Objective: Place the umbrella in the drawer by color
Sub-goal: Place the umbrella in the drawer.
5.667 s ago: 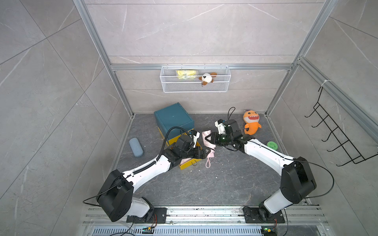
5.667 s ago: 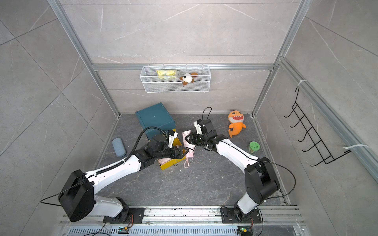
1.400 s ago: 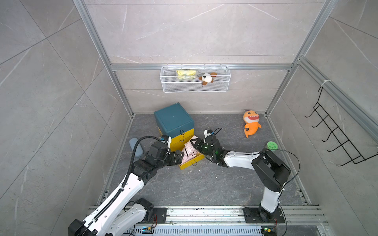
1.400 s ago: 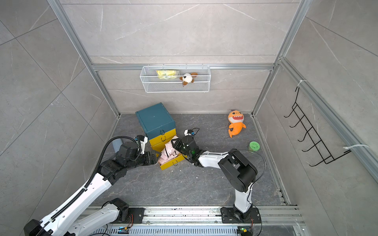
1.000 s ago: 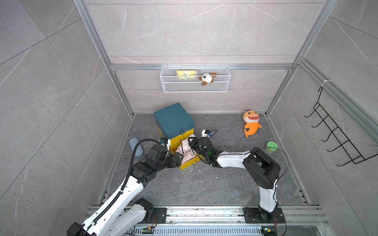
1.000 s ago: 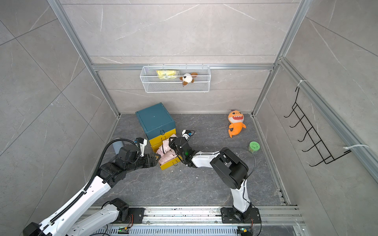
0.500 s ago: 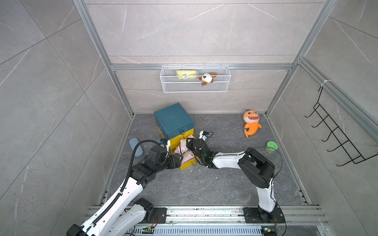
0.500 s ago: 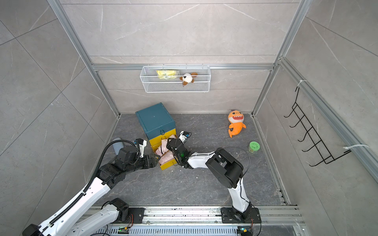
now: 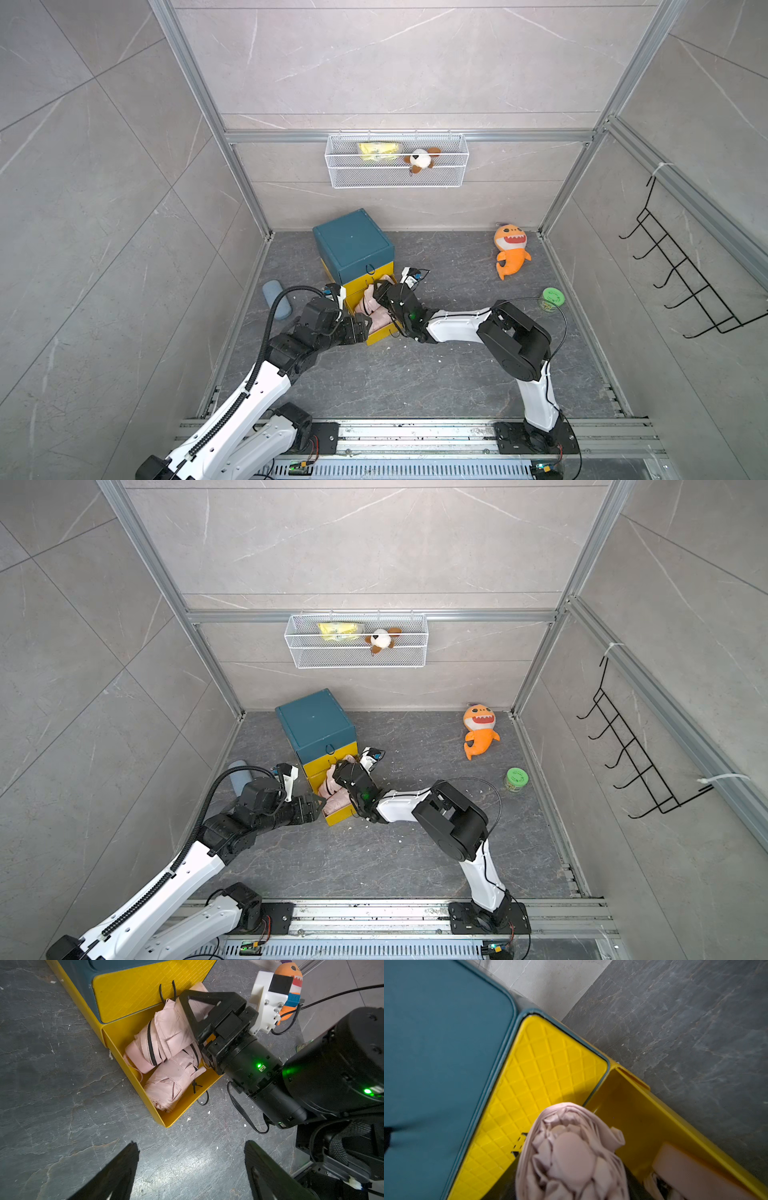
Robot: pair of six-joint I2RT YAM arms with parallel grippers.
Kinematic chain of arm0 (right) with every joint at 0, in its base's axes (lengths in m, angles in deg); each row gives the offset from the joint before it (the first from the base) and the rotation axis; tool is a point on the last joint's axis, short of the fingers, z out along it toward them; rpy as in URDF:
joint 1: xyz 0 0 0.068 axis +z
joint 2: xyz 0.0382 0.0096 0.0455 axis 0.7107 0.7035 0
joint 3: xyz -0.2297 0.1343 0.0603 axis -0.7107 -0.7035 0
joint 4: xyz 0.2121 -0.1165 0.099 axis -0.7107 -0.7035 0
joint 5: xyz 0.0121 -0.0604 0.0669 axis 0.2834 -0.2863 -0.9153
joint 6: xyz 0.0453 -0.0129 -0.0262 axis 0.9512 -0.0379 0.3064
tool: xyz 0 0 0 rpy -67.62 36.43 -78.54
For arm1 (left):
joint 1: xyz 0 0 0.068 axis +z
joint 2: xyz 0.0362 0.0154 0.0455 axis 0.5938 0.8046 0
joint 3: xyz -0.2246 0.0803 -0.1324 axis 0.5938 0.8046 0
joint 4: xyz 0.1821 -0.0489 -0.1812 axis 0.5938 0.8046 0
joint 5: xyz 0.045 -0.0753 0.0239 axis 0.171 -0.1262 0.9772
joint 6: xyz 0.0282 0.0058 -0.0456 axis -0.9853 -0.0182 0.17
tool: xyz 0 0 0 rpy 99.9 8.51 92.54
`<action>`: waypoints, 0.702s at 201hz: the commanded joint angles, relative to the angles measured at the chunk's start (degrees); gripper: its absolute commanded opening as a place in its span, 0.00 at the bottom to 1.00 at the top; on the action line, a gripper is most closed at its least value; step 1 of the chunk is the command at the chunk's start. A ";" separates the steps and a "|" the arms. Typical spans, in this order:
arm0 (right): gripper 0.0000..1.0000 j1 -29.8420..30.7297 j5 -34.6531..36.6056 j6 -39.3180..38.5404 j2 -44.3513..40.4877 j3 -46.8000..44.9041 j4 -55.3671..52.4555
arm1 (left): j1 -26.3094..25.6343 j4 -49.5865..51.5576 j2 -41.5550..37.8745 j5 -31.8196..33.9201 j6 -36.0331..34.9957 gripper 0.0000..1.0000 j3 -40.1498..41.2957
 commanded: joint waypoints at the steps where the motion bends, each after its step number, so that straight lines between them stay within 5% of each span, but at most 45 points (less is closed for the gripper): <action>1: 0.67 0.50 2.55 -2.19 -4.23 -1.27 -0.95 | 0.19 -1.46 -0.83 -0.19 1.00 0.83 -0.02; 74: 0.74 -0.45 9.76 -14.07 -16.91 -5.88 -8.90 | 0.18 -2.17 -0.65 -0.44 1.29 0.83 0.34; 141: 0.66 -4.77 -4.47 -21.99 -19.11 -4.72 -18.19 | 0.17 -2.05 1.06 -0.45 0.60 0.84 -1.08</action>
